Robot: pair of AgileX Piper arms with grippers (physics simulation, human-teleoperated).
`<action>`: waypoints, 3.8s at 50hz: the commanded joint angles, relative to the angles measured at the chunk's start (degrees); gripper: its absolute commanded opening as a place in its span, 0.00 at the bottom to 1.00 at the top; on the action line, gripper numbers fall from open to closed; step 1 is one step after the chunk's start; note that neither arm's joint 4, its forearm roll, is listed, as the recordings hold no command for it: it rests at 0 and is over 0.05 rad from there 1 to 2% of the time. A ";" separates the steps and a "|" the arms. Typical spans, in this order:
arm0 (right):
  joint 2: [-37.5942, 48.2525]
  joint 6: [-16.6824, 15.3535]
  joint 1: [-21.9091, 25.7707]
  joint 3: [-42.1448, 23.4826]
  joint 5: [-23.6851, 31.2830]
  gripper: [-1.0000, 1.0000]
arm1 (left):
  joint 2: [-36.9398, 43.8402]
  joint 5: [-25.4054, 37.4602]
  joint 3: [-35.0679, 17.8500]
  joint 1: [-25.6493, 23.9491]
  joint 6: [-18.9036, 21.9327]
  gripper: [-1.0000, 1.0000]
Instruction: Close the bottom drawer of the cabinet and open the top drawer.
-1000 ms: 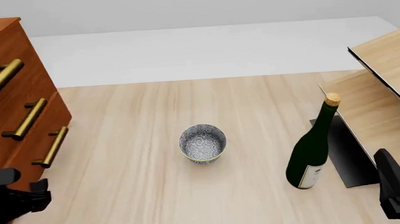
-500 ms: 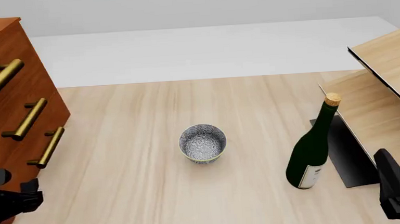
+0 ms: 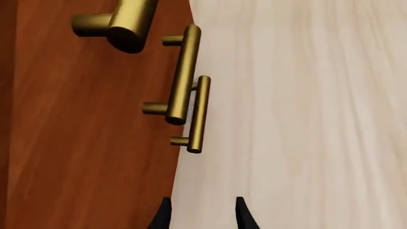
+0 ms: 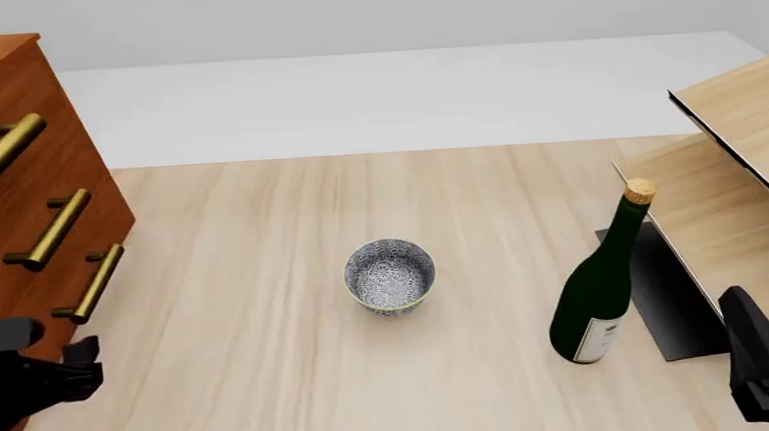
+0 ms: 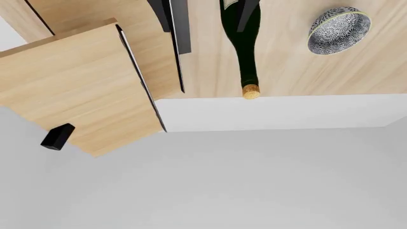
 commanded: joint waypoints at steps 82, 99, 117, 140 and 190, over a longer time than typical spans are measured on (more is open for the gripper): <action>0.62 0.20 -0.10 -0.01 -0.56 1.00 | -8.36 -9.67 -9.28 -30.38 57.37 1.00; 0.14 0.13 0.02 0.00 -0.03 1.00 | -9.42 -8.50 -9.27 -25.54 63.86 1.00; -0.62 0.17 0.21 0.01 0.74 1.00 | -11.38 -6.32 -11.01 -20.66 68.78 1.00; -0.39 0.22 0.14 0.00 0.54 1.00 | -10.73 -5.92 -11.89 -16.25 71.85 1.00; -0.30 -0.21 0.16 0.00 0.28 1.00 | -3.34 -12.74 -13.16 -6.92 75.34 1.00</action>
